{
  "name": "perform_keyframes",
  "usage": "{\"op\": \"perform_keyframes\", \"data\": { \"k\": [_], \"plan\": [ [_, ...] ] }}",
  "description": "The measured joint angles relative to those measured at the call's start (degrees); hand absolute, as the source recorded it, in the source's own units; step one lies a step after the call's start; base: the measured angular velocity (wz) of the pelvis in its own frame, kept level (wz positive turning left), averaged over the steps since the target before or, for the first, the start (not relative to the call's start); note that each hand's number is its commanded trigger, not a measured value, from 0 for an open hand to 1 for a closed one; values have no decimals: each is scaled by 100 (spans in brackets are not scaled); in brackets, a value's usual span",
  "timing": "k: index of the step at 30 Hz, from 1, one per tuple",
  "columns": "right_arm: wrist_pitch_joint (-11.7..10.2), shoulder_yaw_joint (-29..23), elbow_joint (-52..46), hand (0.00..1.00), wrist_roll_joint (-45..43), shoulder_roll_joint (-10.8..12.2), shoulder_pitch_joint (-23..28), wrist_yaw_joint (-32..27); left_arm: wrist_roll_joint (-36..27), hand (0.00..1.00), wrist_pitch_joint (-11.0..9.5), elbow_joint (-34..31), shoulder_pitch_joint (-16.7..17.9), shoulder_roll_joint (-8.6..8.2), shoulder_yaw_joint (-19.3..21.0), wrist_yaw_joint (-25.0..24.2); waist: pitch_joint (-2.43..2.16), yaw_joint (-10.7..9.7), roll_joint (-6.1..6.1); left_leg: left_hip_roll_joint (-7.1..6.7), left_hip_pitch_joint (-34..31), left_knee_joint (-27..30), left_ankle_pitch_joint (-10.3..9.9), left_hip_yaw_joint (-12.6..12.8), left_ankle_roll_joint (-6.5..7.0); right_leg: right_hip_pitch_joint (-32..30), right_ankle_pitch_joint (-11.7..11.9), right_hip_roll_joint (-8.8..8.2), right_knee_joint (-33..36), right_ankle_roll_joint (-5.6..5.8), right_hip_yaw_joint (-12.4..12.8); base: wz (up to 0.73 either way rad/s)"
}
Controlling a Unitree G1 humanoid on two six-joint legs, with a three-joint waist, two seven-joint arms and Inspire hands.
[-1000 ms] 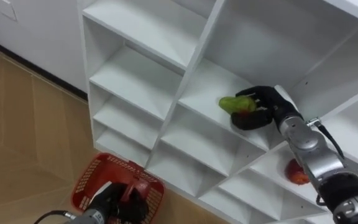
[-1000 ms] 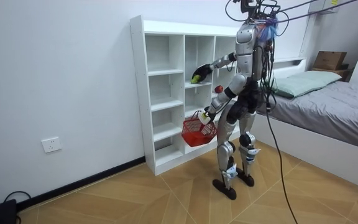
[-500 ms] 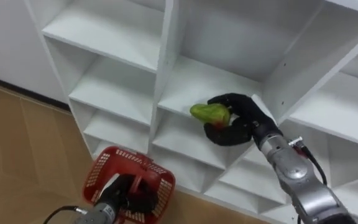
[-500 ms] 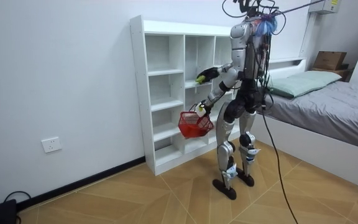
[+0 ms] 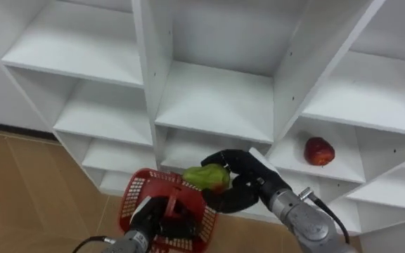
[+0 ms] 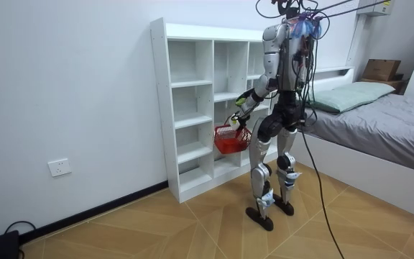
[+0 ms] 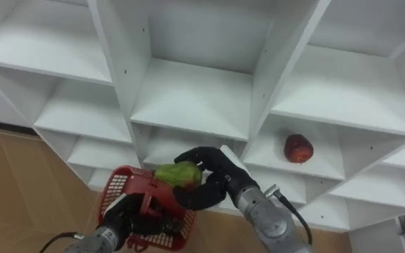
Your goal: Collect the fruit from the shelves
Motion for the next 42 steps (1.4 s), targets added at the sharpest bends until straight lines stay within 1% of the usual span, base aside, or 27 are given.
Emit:
{"op": "perform_keyframes", "data": {
  "k": [1, 6, 11, 13, 15, 18, 22, 33, 37, 42],
  "plan": [
    [2, 0, 4, 100, -51, 0, 21, 19, -84, 100, -1, 22, -5, -3, 2, 7, -1, -2, 38, 17, 4, 1, 0, 26, 0, -8, 4, 0, 6, -6, 25, -18],
    [8, 0, 96, 100, -52, 12, 150, 17, -161, 100, -1, 21, -5, 2, -55, 150, 4, -35, 106, 54, -51, 13, 1, 149, -6, -146, 6, 0, 100, -17, 101, -12],
    [11, -10, 272, 100, -519, 35, 225, 28, -162, 100, -39, 17, -5, -1, -58, 201, 1, -51, 93, 54, -104, 17, 1, 305, -3, -320, 2, 2, 188, -26, 262, -18],
    [11, 32, 280, 100, -659, 39, 241, 27, -160, 100, -111, 18, -8, 30, -58, 204, 0, -81, 69, 49, -107, 6, 2, 334, 1, -350, 0, 2, 193, -28, 291, -9],
    [9, 61, 362, 100, -677, 71, 244, 24, -160, 100, -137, 19, -6, 58, -59, 207, -8, -106, 28, 52, -102, 21, 3, 342, 2, -358, 0, 2, 191, -28, 307, -4],
    [9, 56, 698, 100, -675, 193, 244, 7, -166, 100, -140, 18, -5, 71, -66, 219, -16, -119, -24, 53, -102, 19, 3, 342, 2, -368, 0, 3, 189, -29, 350, 0],
    [13, 54, 901, 100, -666, 261, 242, -34, -163, 100, -140, 71, 3, 71, -97, 228, -15, -125, -25, 55, -106, 10, 1, 342, 5, -382, -1, 5, 186, -27, 379, -2],
    [7, 42, 1251, 100, -655, 230, 185, -205, -165, 100, -143, 138, -5, 77, -90, 342, -8, -127, -14, 55, -109, 5, 1, 335, 4, -390, -2, 6, 179, -28, 351, 0],
    [7, -31, 1253, 100, -691, 237, 187, -217, -159, 100, -175, 138, -8, 64, -53, 330, 7, -126, 9, 56, -112, 2, 1, 338, 4, -406, -5, 3, 191, -30, 346, 0],
    [7, -79, 1251, 100, -722, 240, 190, -281, -159, 100, -175, 134, -8, 62, -38, 218, 7, -137, 14, 54, -136, 7, 1, 340, 4, -421, -8, 0, 193, -32, 345, 0]
  ]
}}
